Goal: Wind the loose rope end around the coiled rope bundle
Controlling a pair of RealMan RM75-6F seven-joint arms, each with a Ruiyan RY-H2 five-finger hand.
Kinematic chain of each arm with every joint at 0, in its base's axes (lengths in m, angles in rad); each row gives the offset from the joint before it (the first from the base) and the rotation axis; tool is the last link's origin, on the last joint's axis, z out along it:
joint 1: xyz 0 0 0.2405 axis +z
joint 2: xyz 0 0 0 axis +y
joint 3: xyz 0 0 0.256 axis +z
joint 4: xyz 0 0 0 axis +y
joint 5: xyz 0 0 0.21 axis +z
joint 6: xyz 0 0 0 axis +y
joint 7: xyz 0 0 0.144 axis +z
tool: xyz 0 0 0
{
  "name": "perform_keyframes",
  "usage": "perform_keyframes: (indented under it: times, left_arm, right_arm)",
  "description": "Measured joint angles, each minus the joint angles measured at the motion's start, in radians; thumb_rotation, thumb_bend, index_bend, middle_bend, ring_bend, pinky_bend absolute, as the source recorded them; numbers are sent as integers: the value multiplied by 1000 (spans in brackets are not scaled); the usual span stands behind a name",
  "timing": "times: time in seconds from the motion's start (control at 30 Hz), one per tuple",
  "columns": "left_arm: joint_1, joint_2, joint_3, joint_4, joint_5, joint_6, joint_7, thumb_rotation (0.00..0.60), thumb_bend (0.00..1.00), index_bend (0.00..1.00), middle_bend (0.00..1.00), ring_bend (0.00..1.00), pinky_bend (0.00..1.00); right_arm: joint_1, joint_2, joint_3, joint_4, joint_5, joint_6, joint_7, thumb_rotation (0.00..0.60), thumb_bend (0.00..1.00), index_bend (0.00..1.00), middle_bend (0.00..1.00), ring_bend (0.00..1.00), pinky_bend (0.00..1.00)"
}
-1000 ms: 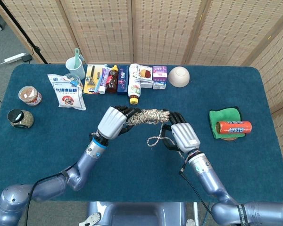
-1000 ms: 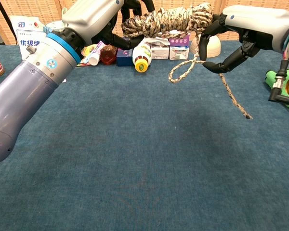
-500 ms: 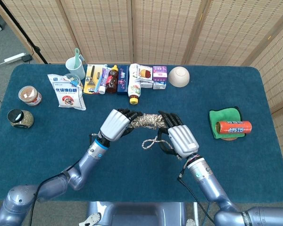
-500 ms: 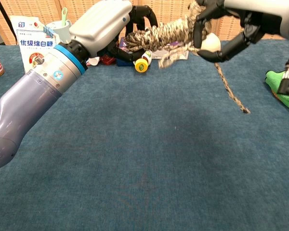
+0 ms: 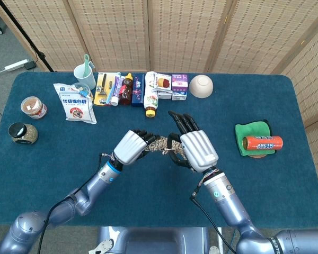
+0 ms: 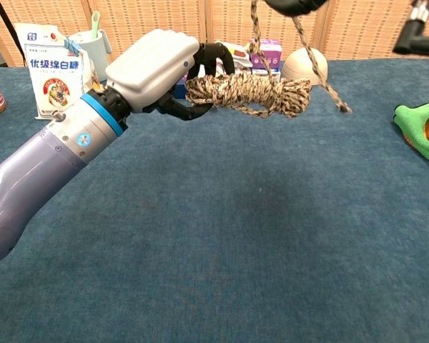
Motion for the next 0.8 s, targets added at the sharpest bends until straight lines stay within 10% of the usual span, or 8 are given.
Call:
perform_keyframes:
  times: [0.4,0.8]
  left_arm:
    - [12,2,55,44,37,5,-33,600,573,772,647,599,741]
    - [37,56,136,11,123,98,-131,600,572,773,648,598,741]
  right_arm:
    - [90,-35,119,45,175,21,-47,600,491,693,0,0,0]
    - [193,-115,175,385,315,-39,-38,600,489,701,0,0,0]
